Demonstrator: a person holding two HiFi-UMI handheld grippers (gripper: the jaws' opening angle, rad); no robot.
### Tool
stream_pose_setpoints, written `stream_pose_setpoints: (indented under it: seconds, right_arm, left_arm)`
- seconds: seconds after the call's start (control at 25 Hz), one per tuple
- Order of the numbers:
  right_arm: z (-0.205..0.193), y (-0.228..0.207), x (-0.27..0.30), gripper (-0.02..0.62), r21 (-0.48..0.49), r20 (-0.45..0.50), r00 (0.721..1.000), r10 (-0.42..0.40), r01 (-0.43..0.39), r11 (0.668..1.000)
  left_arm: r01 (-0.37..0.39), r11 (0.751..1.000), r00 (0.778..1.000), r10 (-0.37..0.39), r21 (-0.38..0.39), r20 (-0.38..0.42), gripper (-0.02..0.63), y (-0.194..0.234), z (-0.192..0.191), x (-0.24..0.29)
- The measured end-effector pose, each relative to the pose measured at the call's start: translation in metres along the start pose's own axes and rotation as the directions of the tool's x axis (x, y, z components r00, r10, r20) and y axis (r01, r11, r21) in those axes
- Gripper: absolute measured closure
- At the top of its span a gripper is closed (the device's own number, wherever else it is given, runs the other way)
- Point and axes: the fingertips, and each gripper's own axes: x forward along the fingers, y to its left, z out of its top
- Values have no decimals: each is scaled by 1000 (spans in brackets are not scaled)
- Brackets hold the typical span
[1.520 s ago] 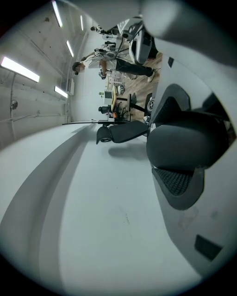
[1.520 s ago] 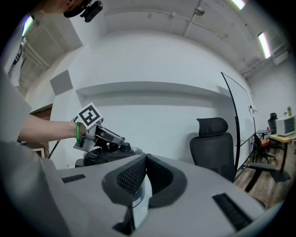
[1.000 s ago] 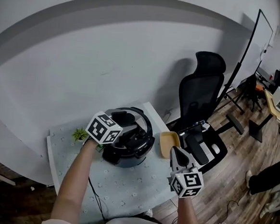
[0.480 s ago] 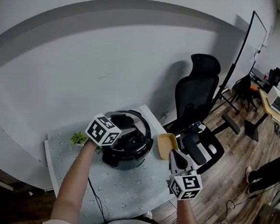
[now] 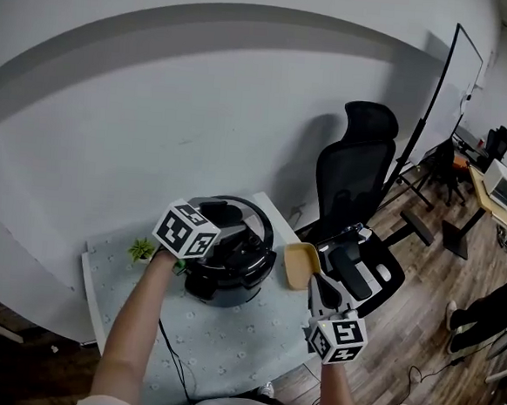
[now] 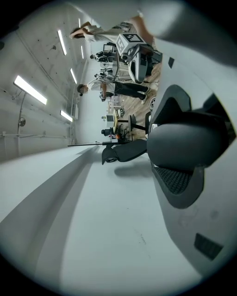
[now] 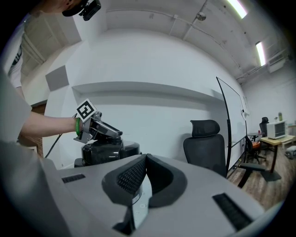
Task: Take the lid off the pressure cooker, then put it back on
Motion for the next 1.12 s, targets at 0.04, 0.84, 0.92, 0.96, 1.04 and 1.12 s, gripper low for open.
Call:
stream_pose_setpoints:
  seconds: [0.04,0.84,0.92,0.96,1.04,1.12]
  right_arm:
    - [1,1,0,595,0,3,1000,3,-3,1000]
    - [22,54,12,595,-25,53,983,176,-175,984]
    - [23,68,15,595,-33,52,975,217,-216,976]
    - [24,75,17,595,-38,50,970,239,-237,971]
    - [26,91,21,595,-48,47,959,280,-278,959]
    - [27,107,25,595,-58,44,947,319,-317,947]
  left_arm:
    - [-2,1000,1000,2,-1,2,318,0,4,-3]
    - [-198,980,980,199,-35,15,319,11,-2,-106]
    - [-239,970,971,239,-55,7,319,14,-14,-126]
    - [-260,963,965,261,-66,2,319,15,-21,-136]
    - [-300,950,954,300,-90,-9,319,17,-35,-155]
    - [-335,935,942,335,-114,-23,320,18,-51,-173]
